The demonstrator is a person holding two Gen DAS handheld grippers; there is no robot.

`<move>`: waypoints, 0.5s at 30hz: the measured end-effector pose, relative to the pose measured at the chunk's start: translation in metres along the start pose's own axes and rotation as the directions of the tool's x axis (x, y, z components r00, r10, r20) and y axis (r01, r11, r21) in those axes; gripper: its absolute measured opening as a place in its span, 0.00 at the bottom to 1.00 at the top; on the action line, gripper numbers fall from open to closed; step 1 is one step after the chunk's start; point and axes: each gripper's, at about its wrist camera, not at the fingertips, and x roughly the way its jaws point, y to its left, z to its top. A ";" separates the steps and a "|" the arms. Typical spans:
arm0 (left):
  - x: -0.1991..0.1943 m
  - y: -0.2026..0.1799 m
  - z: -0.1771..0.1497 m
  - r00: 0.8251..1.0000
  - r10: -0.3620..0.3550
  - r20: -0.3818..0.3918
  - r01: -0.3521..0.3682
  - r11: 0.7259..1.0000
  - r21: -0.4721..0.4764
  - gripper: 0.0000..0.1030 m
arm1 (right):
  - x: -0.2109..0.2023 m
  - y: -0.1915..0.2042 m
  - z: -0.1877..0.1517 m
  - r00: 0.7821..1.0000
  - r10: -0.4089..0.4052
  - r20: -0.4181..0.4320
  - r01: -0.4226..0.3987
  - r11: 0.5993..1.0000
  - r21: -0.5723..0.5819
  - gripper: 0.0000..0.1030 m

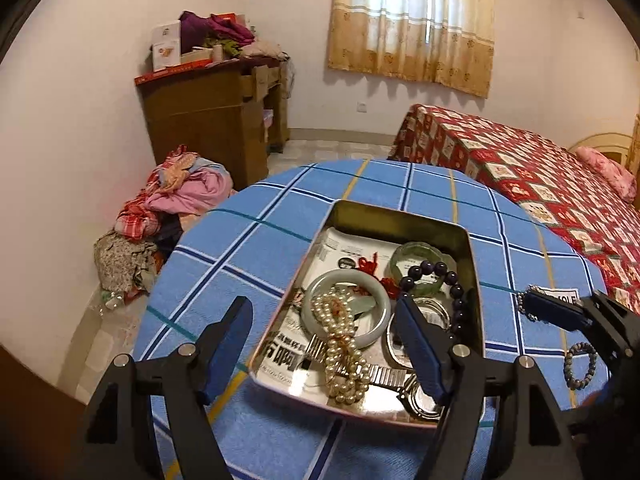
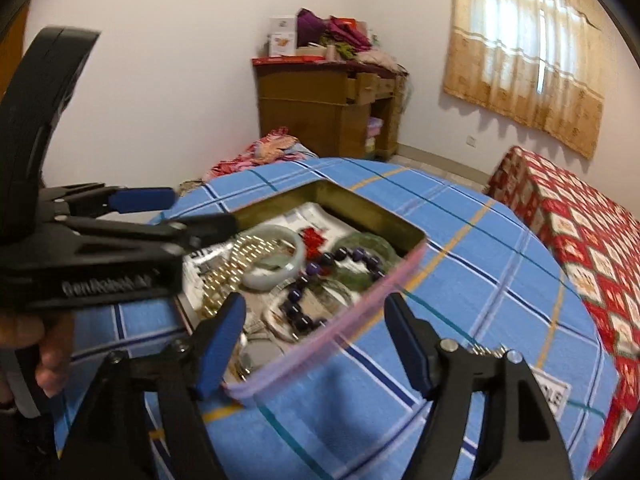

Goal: Organize jewelry
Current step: 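Grasp the brown wooden bead bracelet with the right tool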

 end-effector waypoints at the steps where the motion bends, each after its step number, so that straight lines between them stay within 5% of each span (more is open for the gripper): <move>1: -0.003 0.000 0.000 1.000 -0.006 0.006 0.006 1.000 -0.006 0.72 | -0.007 -0.002 -0.004 1.000 -0.003 0.002 0.003 1.000 -0.003 0.72; 5: -0.013 -0.005 -0.004 0.999 -0.013 0.044 0.013 1.000 0.002 0.72 | -0.030 -0.016 -0.020 0.999 -0.039 0.017 0.039 0.999 0.019 0.73; 15: -0.005 -0.044 -0.011 0.999 -0.048 -0.018 0.049 0.997 0.052 0.72 | -0.050 -0.085 -0.061 0.983 -0.173 -0.058 0.181 0.966 0.185 0.74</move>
